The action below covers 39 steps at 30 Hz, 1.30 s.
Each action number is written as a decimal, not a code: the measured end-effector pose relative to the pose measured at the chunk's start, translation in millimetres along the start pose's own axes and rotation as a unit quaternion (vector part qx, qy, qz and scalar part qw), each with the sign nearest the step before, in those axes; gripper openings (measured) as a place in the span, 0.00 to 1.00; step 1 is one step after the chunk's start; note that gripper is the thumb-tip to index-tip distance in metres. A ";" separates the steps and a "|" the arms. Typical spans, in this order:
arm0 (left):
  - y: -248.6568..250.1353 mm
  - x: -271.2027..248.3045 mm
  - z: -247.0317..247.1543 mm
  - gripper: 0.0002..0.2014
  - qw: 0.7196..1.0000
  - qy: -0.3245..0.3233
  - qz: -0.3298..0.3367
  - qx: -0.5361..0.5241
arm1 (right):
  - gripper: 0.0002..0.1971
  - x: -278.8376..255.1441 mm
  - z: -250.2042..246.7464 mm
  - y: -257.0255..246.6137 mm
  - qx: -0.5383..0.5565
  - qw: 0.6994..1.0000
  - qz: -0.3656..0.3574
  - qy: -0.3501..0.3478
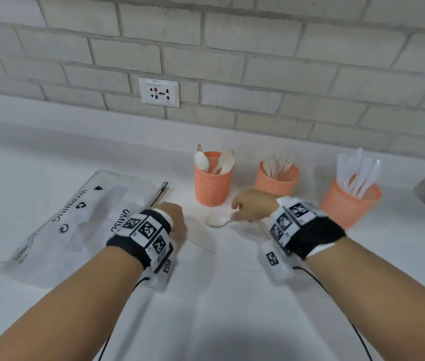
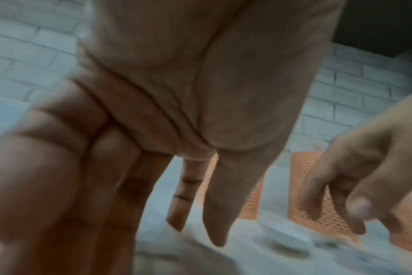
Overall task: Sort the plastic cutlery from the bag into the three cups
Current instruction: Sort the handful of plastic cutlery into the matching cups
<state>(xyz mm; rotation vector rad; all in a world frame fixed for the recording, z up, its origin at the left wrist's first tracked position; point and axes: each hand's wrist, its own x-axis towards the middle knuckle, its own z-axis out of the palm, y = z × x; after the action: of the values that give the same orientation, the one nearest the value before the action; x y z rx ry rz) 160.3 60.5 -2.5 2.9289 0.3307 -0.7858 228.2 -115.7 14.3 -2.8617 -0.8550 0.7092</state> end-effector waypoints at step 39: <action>136.4 -66.6 33.9 0.09 0.690 0.059 0.075 -0.717 | 0.23 -138.0 52.1 123.6 0.090 0.969 0.187 0.135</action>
<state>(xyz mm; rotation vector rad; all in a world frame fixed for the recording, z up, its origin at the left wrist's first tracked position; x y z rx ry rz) 119.2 -89.3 6.0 1.4355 0.4192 -0.0876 164.9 -296.9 0.4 -2.8826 -0.2045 0.3804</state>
